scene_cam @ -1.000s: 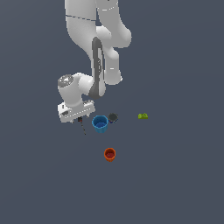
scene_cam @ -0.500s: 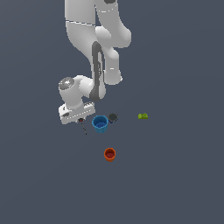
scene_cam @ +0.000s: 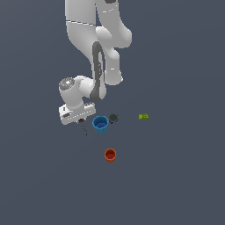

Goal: Pick up a designated object from a clutter of objects.

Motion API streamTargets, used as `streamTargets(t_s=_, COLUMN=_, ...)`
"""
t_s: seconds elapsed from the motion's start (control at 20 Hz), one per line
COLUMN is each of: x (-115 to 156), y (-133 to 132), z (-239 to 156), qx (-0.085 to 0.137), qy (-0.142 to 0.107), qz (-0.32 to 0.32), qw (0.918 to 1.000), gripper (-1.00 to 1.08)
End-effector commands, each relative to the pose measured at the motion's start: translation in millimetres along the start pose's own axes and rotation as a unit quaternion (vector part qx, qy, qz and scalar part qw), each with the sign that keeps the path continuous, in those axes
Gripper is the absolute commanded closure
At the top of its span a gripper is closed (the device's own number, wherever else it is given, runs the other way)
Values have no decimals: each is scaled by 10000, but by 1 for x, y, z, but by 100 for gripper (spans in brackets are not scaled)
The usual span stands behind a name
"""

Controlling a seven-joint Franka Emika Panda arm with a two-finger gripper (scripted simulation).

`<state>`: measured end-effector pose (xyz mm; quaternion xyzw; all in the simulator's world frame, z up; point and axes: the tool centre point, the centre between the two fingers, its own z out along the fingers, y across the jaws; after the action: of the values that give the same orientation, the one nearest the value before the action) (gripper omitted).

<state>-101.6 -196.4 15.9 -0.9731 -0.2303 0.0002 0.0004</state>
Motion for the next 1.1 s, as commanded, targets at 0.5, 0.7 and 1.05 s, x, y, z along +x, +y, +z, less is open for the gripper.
streamTargets(t_s=0.5, x=30, y=-20, z=-46, qx=-3, qy=4, qz=-1, qw=10000, gripper=108)
streamTargets(t_s=0.7, x=49, y=-33, z=-76, qx=-4, qy=0, qz=3, qw=10000, gripper=108)
streamTargets(t_s=1.05, x=89, y=-61, z=-141, qx=-17, qy=-10, qz=7, qw=10000, gripper=108)
